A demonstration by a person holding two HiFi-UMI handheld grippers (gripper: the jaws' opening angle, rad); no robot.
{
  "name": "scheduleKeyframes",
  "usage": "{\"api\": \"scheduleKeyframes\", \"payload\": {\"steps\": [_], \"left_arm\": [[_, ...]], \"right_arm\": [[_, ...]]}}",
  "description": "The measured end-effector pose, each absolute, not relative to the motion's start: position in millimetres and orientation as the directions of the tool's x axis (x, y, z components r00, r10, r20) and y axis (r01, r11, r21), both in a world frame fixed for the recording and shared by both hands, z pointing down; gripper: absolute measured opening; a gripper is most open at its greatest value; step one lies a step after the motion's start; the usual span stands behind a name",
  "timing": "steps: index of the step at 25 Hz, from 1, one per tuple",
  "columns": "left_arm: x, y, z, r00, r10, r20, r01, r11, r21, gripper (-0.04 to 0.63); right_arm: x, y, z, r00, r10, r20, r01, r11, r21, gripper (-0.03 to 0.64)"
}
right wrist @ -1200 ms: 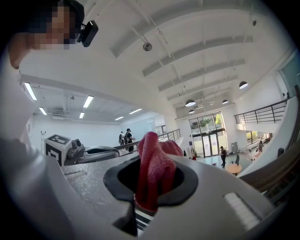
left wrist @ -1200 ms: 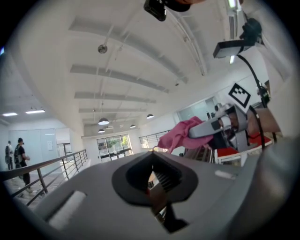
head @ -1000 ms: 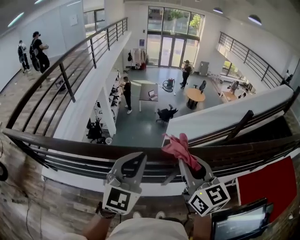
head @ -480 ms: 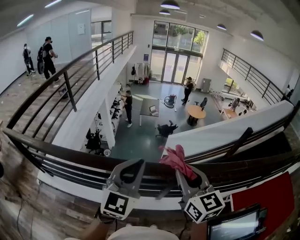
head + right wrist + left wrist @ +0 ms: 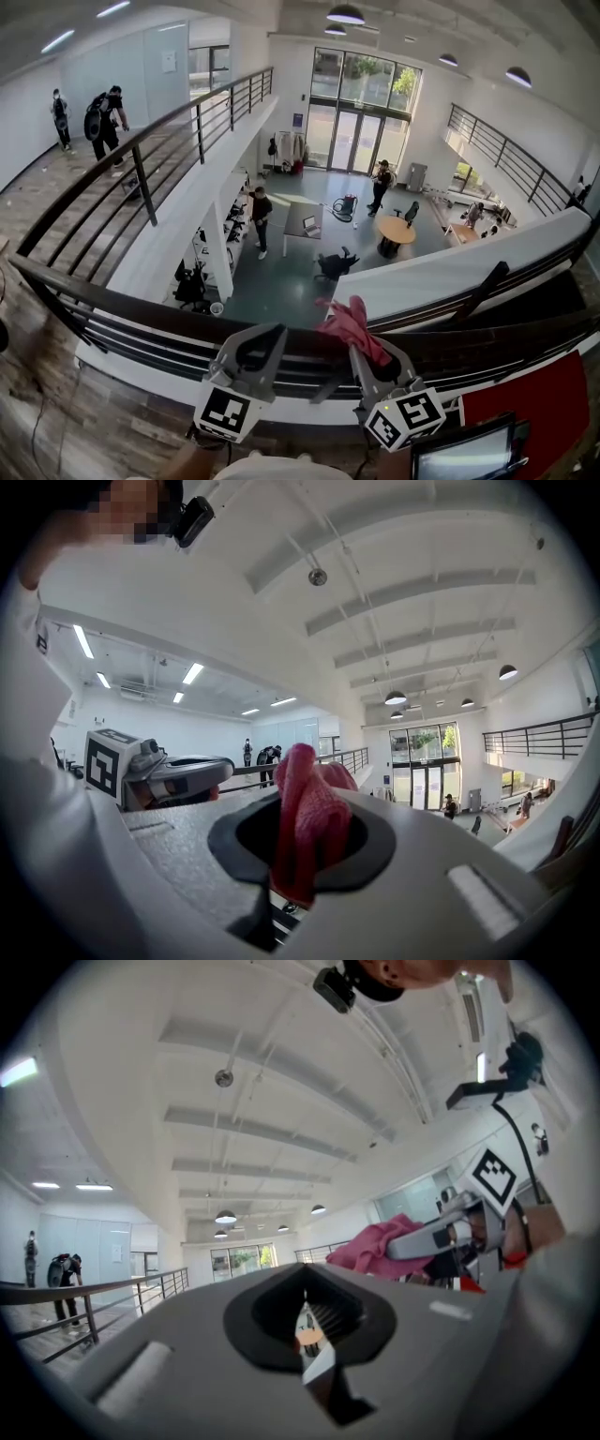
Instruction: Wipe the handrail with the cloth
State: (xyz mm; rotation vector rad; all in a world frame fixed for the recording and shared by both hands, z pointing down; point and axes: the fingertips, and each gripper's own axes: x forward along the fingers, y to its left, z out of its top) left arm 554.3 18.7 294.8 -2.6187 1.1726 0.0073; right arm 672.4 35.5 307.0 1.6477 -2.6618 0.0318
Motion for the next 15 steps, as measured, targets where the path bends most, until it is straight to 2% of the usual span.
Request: {"api": "scheduleKeyframes", "payload": {"steps": [5,9,15], "left_arm": [[556.5,20.3,305.6,0.676,-0.732,-0.084,-0.724,-0.64,-0.258,0.005],[559.9,25.3,296.9,0.686,-0.719,-0.113,-0.722,-0.652,-0.233,0.005],[565.3,25.4,307.8,0.702,-0.709,-0.067,-0.696,-0.662,-0.278,0.005]], "right_arm": [[668.6,38.3,307.1,-0.467,-0.884,0.009,-0.884,0.467,-0.014,0.055],[669.1,39.6,306.6,-0.474,-0.881,0.006,-0.881,0.474,-0.013,0.054],[669.9,40.7,306.1,-0.48,-0.877,0.007,-0.877,0.48,-0.019,0.054]]}}
